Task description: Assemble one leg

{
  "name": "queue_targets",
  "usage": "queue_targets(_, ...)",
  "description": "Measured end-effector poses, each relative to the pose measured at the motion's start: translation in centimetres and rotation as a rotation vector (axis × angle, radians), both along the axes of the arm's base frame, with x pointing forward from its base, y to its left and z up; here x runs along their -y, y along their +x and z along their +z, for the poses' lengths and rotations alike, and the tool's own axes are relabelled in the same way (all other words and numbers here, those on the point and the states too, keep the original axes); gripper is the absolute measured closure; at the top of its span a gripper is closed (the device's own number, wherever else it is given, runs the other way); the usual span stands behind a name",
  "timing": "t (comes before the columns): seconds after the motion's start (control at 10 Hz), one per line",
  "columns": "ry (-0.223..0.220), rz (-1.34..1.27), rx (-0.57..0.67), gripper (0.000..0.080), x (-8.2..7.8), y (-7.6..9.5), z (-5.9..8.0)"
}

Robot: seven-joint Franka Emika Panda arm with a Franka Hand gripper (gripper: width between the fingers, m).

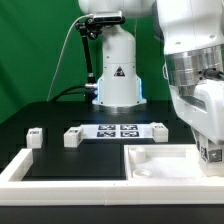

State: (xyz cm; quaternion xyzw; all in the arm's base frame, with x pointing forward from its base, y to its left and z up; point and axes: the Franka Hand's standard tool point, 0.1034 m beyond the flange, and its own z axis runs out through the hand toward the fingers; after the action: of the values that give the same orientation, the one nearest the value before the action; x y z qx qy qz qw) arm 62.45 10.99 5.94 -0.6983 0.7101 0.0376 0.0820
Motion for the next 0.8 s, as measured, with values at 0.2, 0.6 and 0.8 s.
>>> queue_targets(0.2,0.013,-0.218,-0.022,0.0509,-0.11,-0.08,-0.03)
queue_targets(0.6,0.053,-0.433,-0.071,0.0509,-0.14,-0.02,0.04)
queue_targets(0.8,0.048,-0.363,-0.058,0.0411,-0.08,0.00,0.04)
